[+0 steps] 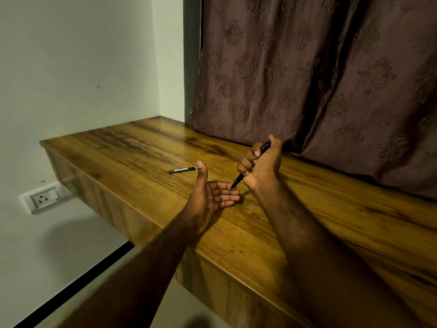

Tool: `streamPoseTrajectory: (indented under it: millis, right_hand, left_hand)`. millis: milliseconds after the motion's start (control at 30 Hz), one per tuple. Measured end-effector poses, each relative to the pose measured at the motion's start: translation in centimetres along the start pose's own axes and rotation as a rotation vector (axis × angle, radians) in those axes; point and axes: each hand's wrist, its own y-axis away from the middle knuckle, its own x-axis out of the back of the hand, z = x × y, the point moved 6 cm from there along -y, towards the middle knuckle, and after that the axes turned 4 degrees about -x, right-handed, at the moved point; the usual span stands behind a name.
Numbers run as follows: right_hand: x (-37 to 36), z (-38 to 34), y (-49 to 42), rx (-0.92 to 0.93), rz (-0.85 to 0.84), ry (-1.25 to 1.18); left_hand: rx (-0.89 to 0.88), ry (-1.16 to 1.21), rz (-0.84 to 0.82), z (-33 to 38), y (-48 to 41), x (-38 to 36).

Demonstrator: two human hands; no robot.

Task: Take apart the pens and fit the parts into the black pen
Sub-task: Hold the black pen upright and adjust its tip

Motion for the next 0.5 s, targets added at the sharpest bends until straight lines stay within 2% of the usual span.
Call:
streamPoseTrajectory:
  millis: [500]
  right_hand:
    - [-1.2, -0.2, 0.6, 0.042, -0.070, 0.103]
  left_hand:
    - [0.004, -0.024, 0.001, 0.2, 0.4, -0.1]
